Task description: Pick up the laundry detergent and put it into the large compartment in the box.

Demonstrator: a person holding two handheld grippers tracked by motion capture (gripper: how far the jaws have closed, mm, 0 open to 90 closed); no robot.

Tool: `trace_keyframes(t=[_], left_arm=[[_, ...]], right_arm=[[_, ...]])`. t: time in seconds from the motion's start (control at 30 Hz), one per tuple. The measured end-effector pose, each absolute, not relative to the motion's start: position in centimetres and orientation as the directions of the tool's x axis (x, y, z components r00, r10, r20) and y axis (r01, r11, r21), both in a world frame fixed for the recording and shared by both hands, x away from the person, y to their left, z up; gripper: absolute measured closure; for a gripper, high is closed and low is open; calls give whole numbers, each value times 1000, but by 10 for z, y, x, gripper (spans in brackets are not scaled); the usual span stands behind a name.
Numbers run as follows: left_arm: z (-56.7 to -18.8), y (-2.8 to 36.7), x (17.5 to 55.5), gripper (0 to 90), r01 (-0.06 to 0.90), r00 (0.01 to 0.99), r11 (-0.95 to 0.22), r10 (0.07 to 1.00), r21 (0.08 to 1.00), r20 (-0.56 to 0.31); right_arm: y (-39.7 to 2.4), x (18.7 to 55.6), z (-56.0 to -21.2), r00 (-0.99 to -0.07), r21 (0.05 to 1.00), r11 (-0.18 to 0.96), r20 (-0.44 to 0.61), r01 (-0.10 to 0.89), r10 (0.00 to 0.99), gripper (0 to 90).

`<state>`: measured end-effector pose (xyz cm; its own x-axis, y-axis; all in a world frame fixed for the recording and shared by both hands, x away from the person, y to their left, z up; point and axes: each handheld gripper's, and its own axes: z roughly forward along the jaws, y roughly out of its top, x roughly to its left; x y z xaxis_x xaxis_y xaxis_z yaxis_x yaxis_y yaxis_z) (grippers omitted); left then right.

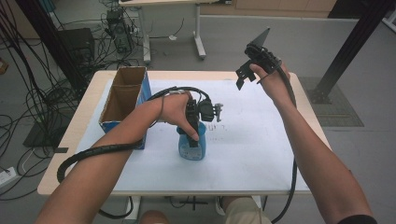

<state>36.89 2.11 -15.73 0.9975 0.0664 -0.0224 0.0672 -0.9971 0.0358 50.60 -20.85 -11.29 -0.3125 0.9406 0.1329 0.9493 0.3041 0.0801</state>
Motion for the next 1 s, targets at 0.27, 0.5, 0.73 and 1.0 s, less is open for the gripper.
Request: trace_keyframes(t=[0.27, 0.5, 0.73, 1.0], left_arm=[[-157, 21, 368, 66, 67, 998, -997, 67, 35, -17], [-158, 21, 368, 69, 66, 998, -997, 65, 35, -17], [-158, 22, 368, 80, 65, 998, -997, 65, 36, -12], [-158, 21, 367, 126, 55, 998, -998, 55, 30, -5]], right_arm=[[-207, 507, -113, -312, 77, 304, 133, 949, 941, 59], [-207, 506, -114, -314, 77, 306, 131, 949, 940, 59], [-207, 507, -114, -314, 75, 306, 131, 949, 941, 59], [-207, 507, -115, -312, 74, 304, 131, 950, 941, 59]])
